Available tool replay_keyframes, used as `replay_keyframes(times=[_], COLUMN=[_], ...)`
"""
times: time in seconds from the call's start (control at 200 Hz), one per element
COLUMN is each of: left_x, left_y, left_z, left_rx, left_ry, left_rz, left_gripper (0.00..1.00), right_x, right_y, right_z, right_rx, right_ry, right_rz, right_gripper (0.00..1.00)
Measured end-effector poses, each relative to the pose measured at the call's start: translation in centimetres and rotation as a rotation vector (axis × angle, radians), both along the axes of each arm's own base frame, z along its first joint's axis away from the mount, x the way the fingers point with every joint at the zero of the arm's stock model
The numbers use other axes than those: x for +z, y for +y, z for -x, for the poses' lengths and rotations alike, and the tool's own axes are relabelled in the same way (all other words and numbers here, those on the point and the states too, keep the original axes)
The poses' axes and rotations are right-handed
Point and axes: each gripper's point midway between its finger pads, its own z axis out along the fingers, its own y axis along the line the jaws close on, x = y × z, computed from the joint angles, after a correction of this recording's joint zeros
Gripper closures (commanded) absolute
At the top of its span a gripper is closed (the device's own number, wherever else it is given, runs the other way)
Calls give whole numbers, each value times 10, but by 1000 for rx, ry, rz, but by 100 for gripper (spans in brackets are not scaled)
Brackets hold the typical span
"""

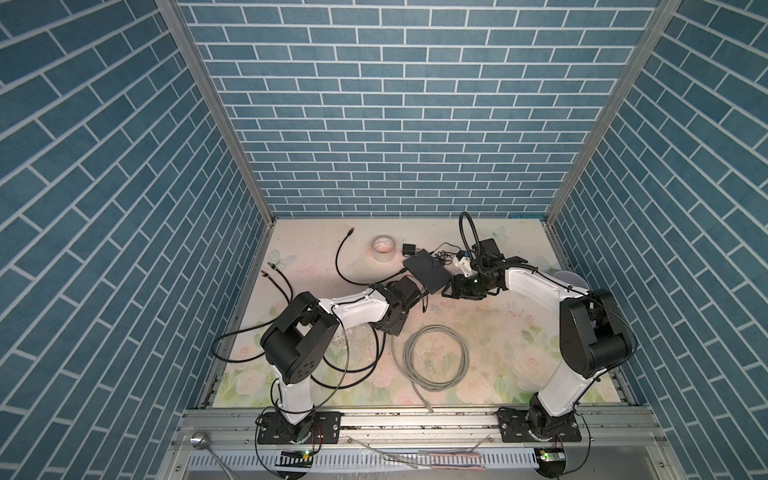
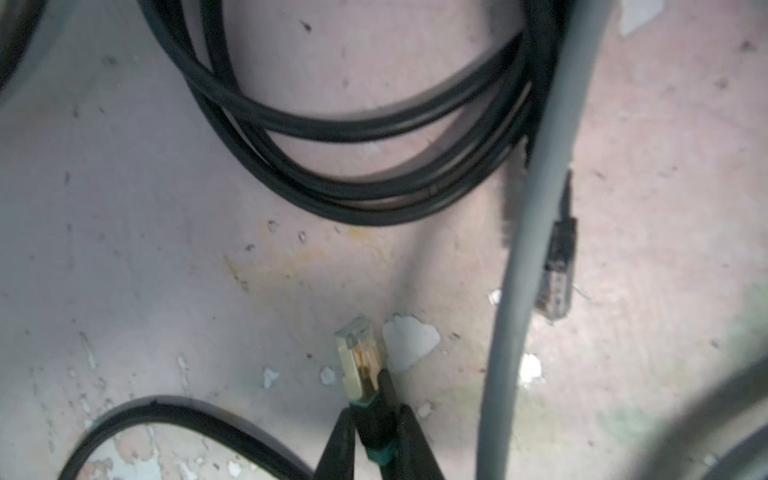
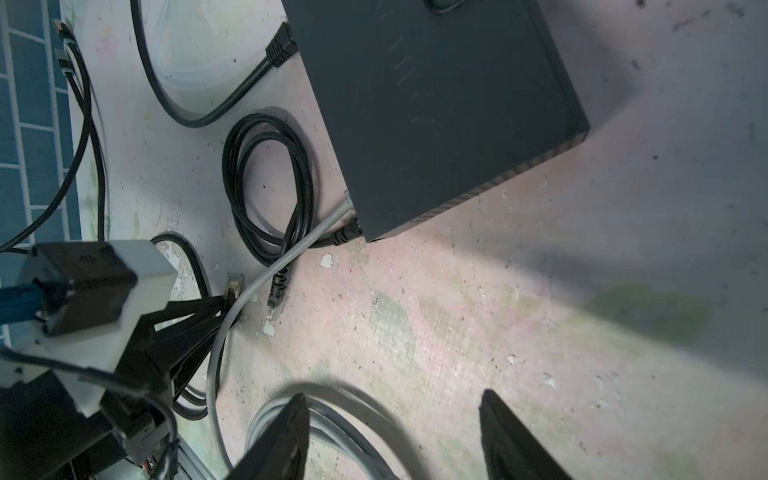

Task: Insert the plug into the switch port

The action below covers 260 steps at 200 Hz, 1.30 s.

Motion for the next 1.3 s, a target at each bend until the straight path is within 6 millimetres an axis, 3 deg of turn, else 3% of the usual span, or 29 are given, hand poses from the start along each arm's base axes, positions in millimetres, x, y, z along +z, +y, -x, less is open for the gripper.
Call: replay_keyframes(times=[0.18,0.34,0.505,0.745,1.005,1.17,1.3], left_x=[3,19,33,-2,-2,2,32], left_y=[9,9,5,3,-2,3,9], left_z=[-7,-2,16,32,21,14,1], left_rx=[-37,-35,-18,2,19,20,14], left_ry=[-15,-36,-45,0,-41,-25,-50], left_rz=[-32,15,97,53,82,115,180], left_gripper=[55,53,55,67,100,100,100], right_x=[0,5,17,17,17,21,28], right_y=[0,1,1,1,5,22,42], right_z=[0,1,1,4,8,20,30], right_rx=[0,3,3,5,19,74,96], right_ry=[0,-11,-41,-41,-35,-18,4], right_rz=[-1,-5,-17,-17,-20,-59,-117], right_gripper=[35,35,34,34,35,33,33])
